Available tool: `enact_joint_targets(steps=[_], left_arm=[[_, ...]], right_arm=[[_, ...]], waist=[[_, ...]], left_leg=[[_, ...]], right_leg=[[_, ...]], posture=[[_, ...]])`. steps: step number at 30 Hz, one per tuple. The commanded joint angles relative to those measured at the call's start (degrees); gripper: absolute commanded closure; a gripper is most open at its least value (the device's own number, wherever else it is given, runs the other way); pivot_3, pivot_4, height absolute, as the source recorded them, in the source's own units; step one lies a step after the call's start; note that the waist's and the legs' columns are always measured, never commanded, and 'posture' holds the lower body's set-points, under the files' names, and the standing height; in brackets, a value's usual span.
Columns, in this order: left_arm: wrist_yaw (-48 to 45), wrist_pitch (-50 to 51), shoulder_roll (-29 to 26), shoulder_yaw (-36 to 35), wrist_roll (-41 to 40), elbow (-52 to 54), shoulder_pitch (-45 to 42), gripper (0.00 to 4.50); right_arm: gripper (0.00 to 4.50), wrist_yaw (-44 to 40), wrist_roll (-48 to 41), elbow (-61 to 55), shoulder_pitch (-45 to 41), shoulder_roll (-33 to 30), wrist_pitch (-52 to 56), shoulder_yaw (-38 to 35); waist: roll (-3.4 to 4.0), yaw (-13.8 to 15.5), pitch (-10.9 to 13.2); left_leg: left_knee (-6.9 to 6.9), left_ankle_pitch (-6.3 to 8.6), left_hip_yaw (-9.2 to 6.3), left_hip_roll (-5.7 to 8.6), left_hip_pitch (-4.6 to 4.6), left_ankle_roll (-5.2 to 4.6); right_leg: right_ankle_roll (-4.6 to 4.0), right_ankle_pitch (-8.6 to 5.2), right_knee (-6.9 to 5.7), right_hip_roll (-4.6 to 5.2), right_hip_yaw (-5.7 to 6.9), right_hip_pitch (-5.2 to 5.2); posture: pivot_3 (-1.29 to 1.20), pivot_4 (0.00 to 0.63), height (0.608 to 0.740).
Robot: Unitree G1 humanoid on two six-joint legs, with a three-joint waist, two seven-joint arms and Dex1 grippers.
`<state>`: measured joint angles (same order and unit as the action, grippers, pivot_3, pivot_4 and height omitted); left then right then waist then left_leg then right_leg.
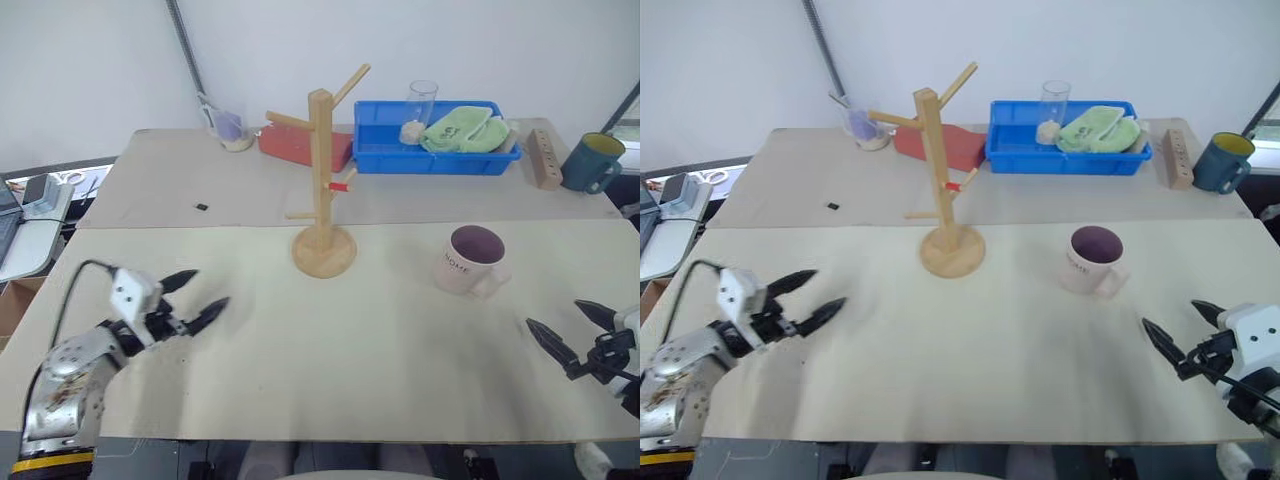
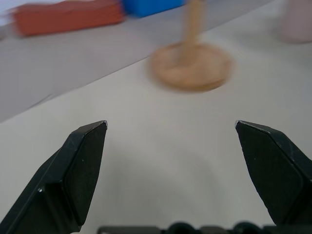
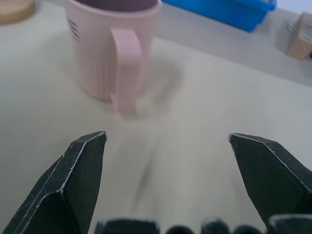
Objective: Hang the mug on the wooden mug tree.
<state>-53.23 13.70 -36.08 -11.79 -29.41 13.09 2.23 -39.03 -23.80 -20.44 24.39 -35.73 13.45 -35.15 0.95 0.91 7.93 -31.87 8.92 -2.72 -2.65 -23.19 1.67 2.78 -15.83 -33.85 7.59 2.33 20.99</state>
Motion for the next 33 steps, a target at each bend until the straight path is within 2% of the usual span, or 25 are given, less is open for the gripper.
enact_joint_targets(steps=[1,8,14,22,27,33], left_arm=[[-3.37,3.94,-1.36,3.34,-4.22,5.74,-4.26,0.00],[-10.17,8.17,-2.04,9.53,-7.80,7.92,-11.62,0.00],[-10.11,9.91,-0.48,12.23,-8.06,7.85,-18.03,0.00],[-10.74,10.39,-0.32,12.60,-7.02,5.91,-18.91,0.00],[-10.86,10.19,-0.46,12.40,-6.85,5.63,-18.74,0.00],[-10.23,10.82,-1.06,11.64,-7.32,6.79,-18.07,0.00]], right_arm=[[0.05,3.73,-0.28,-6.32,1.23,2.94,0.96,0.12],[0.05,14.45,1.47,-12.38,-1.31,10.63,5.40,5.81],[0.05,21.34,4.83,-9.76,-4.71,14.30,9.01,10.61],[0.05,27.22,9.56,-1.15,-11.35,17.56,6.34,13.06],[0.05,27.54,10.35,2.16,-14.22,18.07,4.91,13.89],[0.05,26.51,11.15,1.42,-13.38,16.97,5.03,14.17]], waist=[[0.01,0.06,0.00],[0.07,-0.80,-0.05],[0.08,-0.70,-0.05],[0.09,-1.01,-0.06],[0.10,-1.05,-0.06],[0.11,-1.03,-0.07]], left_leg=[[0.00,0.00,0.00,-0.01,0.01,0.00],[-0.09,-0.01,-0.10,-0.02,0.22,-0.02],[-0.09,-0.01,-0.09,-0.02,0.24,-0.02],[-0.09,-0.03,-0.11,-0.03,0.32,-0.04],[-0.09,-0.04,-0.13,-0.05,0.32,-0.07],[-0.10,-0.06,-0.13,-0.07,0.37,-0.10]], right_leg=[[0.00,0.00,-0.05,-0.01,0.00,0.00],[0.00,0.01,-0.20,-0.08,-0.02,0.01],[-0.01,0.01,-0.22,-0.12,-0.04,-0.05],[-0.06,0.05,-0.27,-0.20,-0.09,-0.14],[-0.07,0.07,-0.32,-0.27,-0.10,-0.23],[-0.08,0.08,-0.32,-0.32,-0.12,-0.47]], posture=[[0.00,0.150,0.719],[0.00,0.150,0.719],[0.00,0.150,0.719],[0.00,0.150,0.719],[0.00,0.150,0.719],[0.00,0.150,0.719]])
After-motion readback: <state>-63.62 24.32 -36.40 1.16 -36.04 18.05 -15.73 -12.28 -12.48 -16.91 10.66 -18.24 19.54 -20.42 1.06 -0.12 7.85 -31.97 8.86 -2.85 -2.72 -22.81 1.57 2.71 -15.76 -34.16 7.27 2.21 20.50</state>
